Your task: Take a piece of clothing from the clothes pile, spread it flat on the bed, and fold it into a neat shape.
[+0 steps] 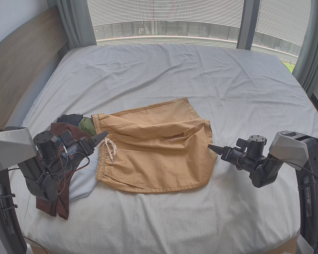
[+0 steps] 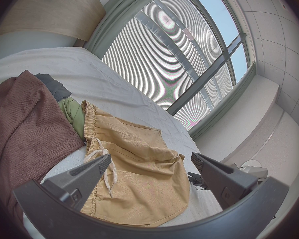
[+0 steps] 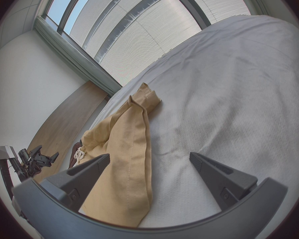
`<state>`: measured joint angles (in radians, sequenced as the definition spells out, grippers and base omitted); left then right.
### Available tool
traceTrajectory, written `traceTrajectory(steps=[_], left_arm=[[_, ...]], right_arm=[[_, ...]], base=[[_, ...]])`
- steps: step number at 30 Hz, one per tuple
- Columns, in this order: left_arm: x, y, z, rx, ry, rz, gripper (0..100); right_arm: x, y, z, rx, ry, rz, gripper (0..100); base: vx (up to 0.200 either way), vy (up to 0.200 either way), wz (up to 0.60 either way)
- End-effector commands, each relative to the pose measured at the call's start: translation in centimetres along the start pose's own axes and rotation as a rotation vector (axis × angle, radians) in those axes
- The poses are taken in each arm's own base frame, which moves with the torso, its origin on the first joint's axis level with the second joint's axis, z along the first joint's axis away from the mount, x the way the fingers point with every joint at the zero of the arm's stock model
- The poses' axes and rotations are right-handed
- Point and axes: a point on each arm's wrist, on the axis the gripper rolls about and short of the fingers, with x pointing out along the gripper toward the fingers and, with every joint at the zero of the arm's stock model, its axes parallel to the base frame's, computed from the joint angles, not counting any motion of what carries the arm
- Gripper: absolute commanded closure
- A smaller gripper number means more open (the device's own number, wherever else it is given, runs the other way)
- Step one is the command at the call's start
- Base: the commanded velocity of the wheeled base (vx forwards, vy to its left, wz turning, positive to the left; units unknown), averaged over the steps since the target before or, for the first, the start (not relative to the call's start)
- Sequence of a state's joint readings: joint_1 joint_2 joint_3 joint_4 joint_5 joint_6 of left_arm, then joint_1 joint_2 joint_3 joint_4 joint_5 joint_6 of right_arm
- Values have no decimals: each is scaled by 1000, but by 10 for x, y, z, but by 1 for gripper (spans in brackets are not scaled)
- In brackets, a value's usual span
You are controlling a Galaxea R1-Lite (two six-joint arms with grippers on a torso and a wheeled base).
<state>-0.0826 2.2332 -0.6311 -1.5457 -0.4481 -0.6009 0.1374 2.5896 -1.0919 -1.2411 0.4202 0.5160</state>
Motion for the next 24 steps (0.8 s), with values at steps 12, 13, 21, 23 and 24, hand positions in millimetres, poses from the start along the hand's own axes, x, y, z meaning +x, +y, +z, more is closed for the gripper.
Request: traceTrajectory(steps=[12,13,21,23,24], left_arm=[[-1,-2,1,2,-3,-4,0],[0,-2,1,2,-2,-6,0],[-1,-2,1,3,-1,-5,0],[-1,-2,1,3,-1,-5,0],[-1,-2,1,3,-1,-5,0]], right_arm=[[0,24,-21,51,35,120,0],[-2,25,-21,52,37,118,0],[-27,36,-22,40,66,204,0],[-34,40,-22,40,70,208,0],[-38,42,-21,41,73,210,0]], base=[[0,0,0],[0,0,0],[0,0,0],[0,0,0],[0,0,0]])
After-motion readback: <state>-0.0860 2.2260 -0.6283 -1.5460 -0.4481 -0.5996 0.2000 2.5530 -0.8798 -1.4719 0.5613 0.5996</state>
